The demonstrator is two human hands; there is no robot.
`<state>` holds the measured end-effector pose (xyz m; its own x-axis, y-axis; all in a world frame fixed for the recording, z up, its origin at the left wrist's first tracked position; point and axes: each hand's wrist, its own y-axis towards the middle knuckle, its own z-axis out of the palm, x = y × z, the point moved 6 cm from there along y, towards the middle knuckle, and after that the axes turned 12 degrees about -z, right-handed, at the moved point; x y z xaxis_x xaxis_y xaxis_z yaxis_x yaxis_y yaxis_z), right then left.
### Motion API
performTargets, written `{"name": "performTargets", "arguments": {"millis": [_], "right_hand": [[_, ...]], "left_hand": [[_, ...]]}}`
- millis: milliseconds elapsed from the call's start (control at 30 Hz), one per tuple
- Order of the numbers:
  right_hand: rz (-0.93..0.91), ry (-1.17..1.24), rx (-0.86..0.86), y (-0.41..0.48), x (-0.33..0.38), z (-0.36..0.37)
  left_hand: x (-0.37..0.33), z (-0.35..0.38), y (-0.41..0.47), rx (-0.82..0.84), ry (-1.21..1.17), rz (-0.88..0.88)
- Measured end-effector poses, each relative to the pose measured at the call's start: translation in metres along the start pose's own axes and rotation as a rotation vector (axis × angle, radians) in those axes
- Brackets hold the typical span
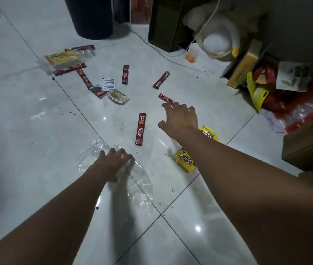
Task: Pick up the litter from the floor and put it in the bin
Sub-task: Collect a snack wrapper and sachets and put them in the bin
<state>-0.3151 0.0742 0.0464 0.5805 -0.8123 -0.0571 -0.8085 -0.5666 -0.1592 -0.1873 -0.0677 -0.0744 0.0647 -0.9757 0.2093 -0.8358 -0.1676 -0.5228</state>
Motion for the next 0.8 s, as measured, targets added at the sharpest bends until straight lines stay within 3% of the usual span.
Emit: {"name": "performTargets", "arguments": {"millis": [333, 567, 800], "right_hand": [[0.01, 0.002, 0.029, 0.001, -0.007, 0.01], [0.057, 0.01, 0.085, -0.007, -0.019, 0.016], [0.141, 0.071, 0.146, -0.014, -0.029, 0.03]], "left_hand": [[-0.006, -0.009, 0.009, -0.045, -0.159, -0.001], [0.017, -0.08, 0.006, -0.257, -0.185, -0.085], [0.037, -0.145, 0.01, -0.338, -0.349, -0.224]]}}
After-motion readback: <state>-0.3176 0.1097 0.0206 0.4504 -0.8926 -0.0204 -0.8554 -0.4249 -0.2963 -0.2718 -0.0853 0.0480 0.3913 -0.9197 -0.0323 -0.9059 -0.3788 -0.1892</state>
